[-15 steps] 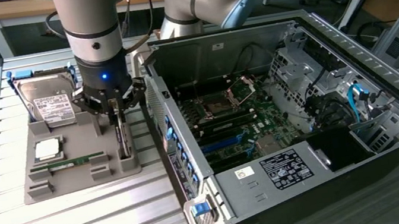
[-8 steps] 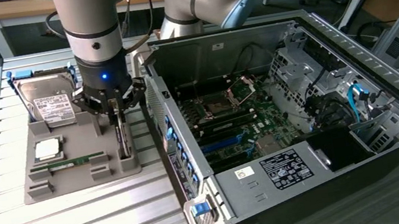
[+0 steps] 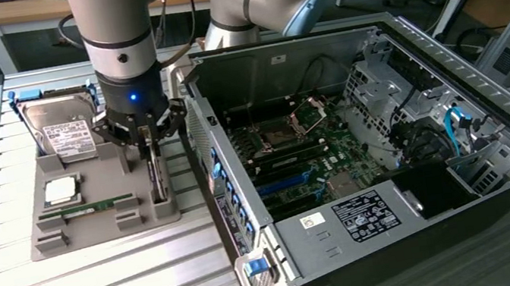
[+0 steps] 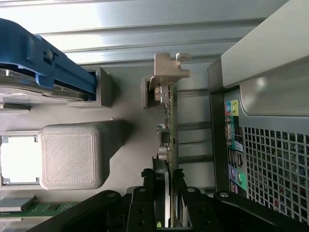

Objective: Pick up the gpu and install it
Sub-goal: 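Pick up the gpu and move the gpu toward the slot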

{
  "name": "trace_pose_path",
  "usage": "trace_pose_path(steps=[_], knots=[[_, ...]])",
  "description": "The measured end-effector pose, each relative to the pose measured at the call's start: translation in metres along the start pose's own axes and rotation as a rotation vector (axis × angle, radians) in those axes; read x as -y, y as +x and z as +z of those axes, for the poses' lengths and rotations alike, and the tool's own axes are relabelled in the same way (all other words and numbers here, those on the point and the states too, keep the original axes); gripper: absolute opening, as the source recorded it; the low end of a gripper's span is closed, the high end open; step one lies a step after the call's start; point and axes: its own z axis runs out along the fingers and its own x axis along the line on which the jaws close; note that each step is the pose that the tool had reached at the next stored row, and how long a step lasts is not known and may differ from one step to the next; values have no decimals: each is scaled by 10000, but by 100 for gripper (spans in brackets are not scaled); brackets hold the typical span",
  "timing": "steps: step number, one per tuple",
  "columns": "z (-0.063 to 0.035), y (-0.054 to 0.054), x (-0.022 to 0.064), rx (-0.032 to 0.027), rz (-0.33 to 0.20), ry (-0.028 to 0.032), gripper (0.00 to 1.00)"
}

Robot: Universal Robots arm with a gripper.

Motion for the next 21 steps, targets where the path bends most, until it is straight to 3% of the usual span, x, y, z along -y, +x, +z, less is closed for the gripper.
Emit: trace_pose_path(steps=[11, 21], knots=[[-139, -3, -6, 0, 1, -13, 27], [-229, -5, -10, -3, 2, -64, 27]])
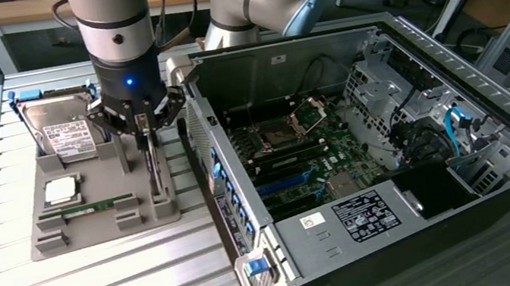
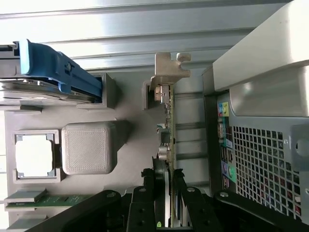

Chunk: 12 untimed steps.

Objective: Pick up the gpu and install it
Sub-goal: 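Pick up the gpu and move the gpu toward the slot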

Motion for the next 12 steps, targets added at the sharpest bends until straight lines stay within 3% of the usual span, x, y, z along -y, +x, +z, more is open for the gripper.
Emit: trace_pose_path(steps=[12], knots=[[-130, -3, -6, -3, 1, -42, 27]])
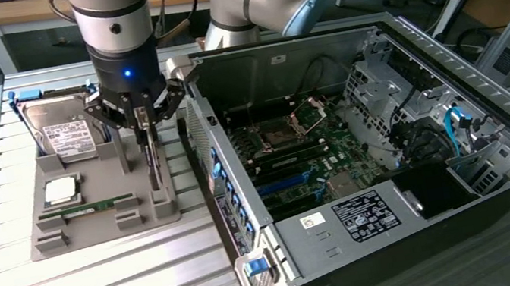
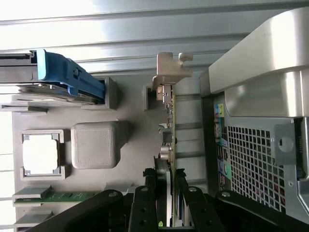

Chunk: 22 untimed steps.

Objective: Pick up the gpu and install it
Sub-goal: 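Pick up the gpu and move the gpu toward the slot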

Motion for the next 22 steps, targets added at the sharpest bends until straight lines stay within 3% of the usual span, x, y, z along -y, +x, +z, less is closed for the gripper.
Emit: trace_pose_path(steps=[22], knots=[[-251, -6, -13, -3, 1, -35, 27]])
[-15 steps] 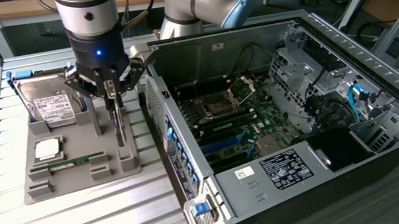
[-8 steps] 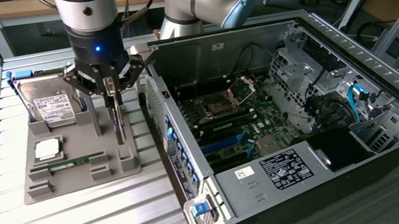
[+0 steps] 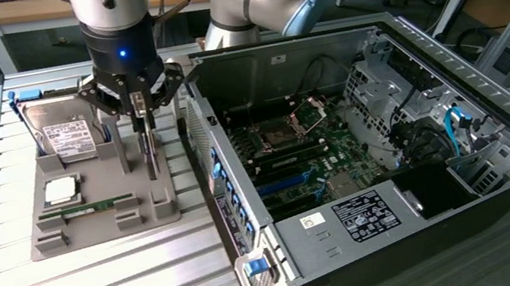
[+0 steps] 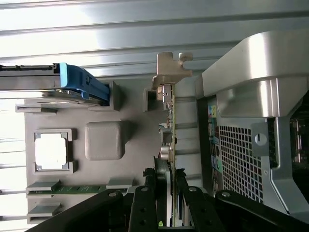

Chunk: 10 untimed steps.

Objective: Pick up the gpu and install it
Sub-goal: 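Pick up the gpu and move the gpu toward the slot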

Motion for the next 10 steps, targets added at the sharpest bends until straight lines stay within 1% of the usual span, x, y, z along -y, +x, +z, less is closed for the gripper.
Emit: trace_pose_path(steps=[10], knots=[[-99, -2, -6, -1, 0, -8, 27]])
